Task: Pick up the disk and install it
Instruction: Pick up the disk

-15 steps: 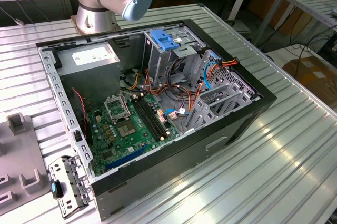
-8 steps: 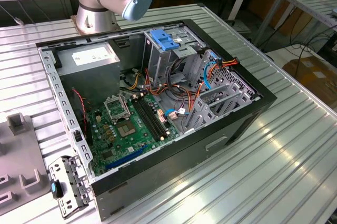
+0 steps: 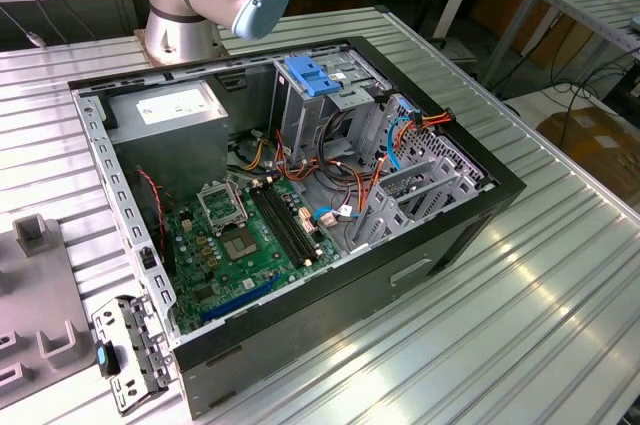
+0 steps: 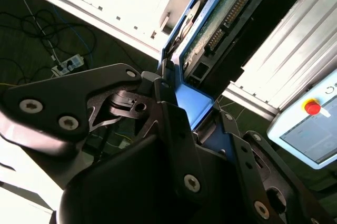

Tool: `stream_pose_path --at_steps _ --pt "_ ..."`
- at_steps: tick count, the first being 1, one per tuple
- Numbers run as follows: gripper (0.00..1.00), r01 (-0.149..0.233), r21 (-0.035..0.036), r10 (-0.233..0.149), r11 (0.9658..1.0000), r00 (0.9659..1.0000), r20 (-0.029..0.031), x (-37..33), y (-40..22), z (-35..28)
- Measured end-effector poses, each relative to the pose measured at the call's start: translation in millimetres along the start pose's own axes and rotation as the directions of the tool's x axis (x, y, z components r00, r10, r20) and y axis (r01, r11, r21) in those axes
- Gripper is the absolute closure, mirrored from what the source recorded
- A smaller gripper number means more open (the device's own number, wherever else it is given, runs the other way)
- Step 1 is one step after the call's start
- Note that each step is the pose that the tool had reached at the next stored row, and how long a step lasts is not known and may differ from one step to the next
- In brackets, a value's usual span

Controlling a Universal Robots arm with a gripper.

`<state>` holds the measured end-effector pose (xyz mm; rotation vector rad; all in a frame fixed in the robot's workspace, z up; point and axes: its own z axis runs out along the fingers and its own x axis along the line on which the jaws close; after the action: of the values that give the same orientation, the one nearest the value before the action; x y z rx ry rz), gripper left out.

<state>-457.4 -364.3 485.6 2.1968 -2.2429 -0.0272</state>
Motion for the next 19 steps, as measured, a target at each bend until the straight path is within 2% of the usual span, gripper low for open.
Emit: stream_pose_path --at_steps 14,16,19 --pt "0.63 -0.025 0.0016 0.025 0.9997 0.9997 0.0004 -0.3 -15.2 -0.3" --pt "0.63 -0.028 0.0015 0.028 0.9996 0.9996 0.0003 -0.4 -18.0 -0.3" --pt "0.63 -0.034 0.0017 0.034 0.9994 0.9994 -0.0004 -0.5 -25.5 -0.4"
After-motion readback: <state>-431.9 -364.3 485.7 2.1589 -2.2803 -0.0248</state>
